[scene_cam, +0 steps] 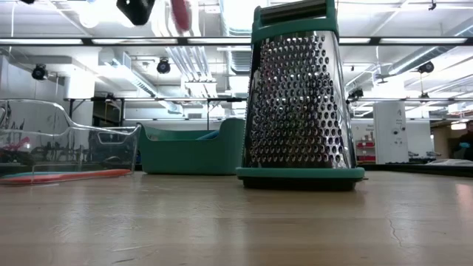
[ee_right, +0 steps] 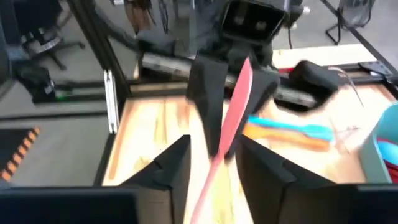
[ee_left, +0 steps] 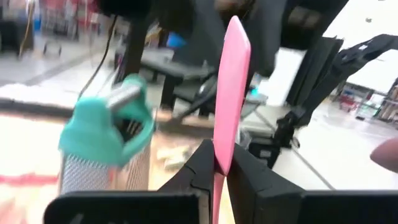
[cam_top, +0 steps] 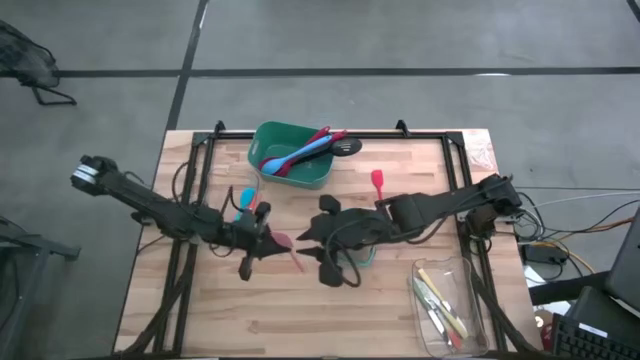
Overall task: Pick & Place Kitchen Items
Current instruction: Put the pink spatula into the top transparent bin, then put the red spatula into the top transparent bin
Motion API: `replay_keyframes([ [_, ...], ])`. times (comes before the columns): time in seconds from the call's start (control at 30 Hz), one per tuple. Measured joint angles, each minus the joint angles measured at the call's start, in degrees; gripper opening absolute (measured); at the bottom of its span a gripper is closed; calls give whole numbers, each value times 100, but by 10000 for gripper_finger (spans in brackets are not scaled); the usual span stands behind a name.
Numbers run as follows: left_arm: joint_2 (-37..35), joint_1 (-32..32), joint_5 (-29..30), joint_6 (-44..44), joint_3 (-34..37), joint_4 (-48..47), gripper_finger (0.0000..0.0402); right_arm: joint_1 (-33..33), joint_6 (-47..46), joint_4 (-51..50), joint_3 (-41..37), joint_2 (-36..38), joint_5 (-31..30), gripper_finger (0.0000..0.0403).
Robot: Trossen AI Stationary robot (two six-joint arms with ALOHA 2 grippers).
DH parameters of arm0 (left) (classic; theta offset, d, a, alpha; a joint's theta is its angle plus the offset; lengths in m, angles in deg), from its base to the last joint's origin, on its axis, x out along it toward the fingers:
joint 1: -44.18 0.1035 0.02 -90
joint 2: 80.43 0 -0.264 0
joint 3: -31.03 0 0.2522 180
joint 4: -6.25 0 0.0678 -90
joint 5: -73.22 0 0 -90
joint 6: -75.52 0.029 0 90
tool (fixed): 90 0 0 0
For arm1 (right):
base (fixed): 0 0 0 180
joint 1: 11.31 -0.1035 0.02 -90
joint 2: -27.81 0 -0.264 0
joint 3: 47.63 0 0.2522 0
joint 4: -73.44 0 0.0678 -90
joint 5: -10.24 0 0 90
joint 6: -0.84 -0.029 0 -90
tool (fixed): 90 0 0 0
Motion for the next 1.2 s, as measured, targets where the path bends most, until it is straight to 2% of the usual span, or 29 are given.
replay_keyframes([
  [0.13, -564, 0, 158, -394, -363, -1497, 25, -68, 46, -518, 14, 121, -41, 157],
  [0.27, -1051, 6, 986, -1069, -1115, -4296, 25, -101, 51, -958, 7, 168, -65, 188],
  [0.47, -1271, 0, 2546, -3004, -2317, -8521, 25, -164, 21, -1527, -24, 173, -496, 213],
  [0.6, -1201, 22, 2934, -4770, -2667, -10481, 25, -200, 35, -1601, -50, 173, -809, 221],
  [0.7, -1130, 26, 2792, -5468, -2604, -10977, 25, -202, 24, -1695, -55, 173, -877, 225],
  [0.87, -967, 50, 2321, -5786, -2148, -10959, 32, -215, -39, -2090, -56, 173, -1317, 231],
  [1.07, -756, 63, 2239, -5941, -1676, -10793, 68, -336, -456, -2852, -58, 173, -2149, 222],
  [1.2, -633, 63, 2242, -5949, -1526, -10652, 98, -394, -500, -3029, -58, 211, -2339, 211],
])
